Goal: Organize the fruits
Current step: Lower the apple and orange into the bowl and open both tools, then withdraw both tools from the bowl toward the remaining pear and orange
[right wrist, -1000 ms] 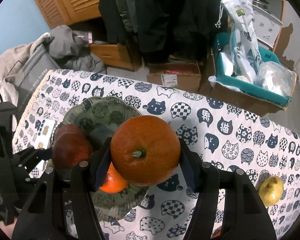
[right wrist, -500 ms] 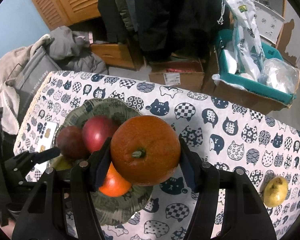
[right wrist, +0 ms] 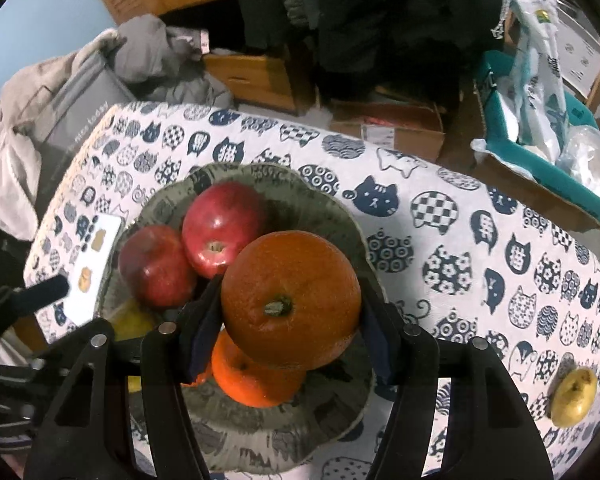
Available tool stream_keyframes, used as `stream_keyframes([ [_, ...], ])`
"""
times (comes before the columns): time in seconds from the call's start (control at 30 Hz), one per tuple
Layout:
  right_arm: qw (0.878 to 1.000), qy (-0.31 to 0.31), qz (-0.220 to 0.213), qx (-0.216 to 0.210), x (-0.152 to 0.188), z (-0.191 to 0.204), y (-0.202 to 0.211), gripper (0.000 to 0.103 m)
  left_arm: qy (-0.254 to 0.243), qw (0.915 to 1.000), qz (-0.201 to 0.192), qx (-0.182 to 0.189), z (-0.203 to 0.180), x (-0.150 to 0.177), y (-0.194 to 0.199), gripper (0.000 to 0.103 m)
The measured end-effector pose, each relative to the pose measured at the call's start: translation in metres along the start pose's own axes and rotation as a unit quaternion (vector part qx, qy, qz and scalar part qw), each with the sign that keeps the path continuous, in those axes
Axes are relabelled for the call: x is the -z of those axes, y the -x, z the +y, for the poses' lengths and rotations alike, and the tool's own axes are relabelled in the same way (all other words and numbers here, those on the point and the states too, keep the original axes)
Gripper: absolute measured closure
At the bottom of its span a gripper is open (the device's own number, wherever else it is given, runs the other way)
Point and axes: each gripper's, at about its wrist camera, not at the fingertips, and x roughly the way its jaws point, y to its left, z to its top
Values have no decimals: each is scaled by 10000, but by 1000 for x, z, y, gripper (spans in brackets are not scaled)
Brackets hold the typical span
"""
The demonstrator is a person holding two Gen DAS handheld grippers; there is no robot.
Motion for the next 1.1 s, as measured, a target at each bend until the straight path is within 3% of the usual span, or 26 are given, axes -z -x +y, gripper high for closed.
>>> stream_keyframes([
  [0.6, 9993, 167, 222, 254, -3, 16, -16, 38, 298, 9993, -62, -234, 29, 3, -2, 21],
  [0.73, 9995, 186, 58, 230, -5, 16, -6, 32, 292, 9993, -105, -222, 26, 2, 1, 21],
  [1.1, 9965, 376, -513, 544, -9, 20, 44, 32, 255, 9989, -331, -197, 16, -2, 19, 21],
])
